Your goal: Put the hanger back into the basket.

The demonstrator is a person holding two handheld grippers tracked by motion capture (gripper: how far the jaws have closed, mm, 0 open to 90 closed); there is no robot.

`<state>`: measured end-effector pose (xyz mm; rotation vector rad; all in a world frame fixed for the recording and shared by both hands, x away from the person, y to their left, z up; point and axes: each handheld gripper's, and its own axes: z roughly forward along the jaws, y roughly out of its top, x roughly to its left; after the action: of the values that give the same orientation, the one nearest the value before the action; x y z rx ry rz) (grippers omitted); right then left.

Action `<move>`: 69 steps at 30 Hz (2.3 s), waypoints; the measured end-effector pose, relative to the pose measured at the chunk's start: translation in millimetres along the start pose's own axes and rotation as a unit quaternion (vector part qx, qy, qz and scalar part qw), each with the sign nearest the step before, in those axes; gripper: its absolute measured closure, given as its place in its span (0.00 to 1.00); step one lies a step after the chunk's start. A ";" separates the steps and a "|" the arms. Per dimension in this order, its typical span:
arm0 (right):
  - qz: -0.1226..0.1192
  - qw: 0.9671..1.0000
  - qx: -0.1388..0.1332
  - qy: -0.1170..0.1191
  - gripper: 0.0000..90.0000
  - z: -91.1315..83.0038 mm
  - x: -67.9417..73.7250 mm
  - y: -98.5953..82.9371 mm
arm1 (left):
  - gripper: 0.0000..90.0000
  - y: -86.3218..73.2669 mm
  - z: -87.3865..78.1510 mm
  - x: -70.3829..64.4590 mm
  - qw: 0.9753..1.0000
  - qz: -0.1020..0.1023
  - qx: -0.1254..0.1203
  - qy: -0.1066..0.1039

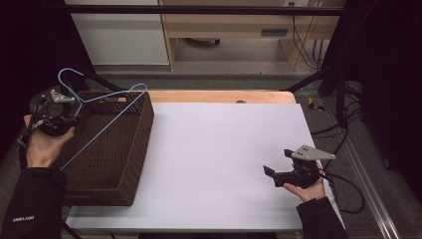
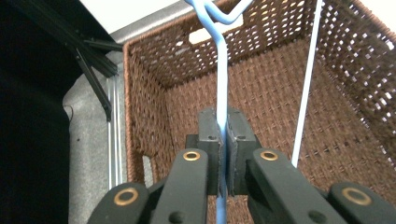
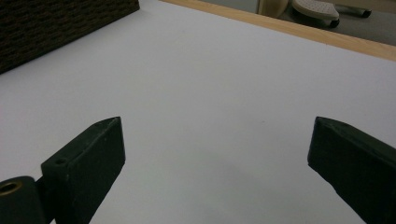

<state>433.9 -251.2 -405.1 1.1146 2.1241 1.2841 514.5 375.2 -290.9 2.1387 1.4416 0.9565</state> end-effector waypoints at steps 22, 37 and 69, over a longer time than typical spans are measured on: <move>0.001 1.000 0.001 -0.002 0.05 0.1 -0.3 0.0 | 0.97 -35.7 37.2 -4.8 0.999 -0.007 0.035 -0.013; 0.001 1.000 -0.001 -0.001 0.05 -0.6 -0.9 0.1 | 0.96 -51.7 62.5 -17.4 0.996 -0.020 0.075 -0.045; 0.006 1.000 -0.016 -0.002 0.05 -4.3 -2.3 0.8 | 0.29 -44.3 -21.9 -111.7 0.957 -0.034 -0.190 -0.218</move>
<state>432.7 -255.1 -402.4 1.1172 2.0907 1.3146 443.2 289.2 -340.2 1.8502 1.0135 0.6194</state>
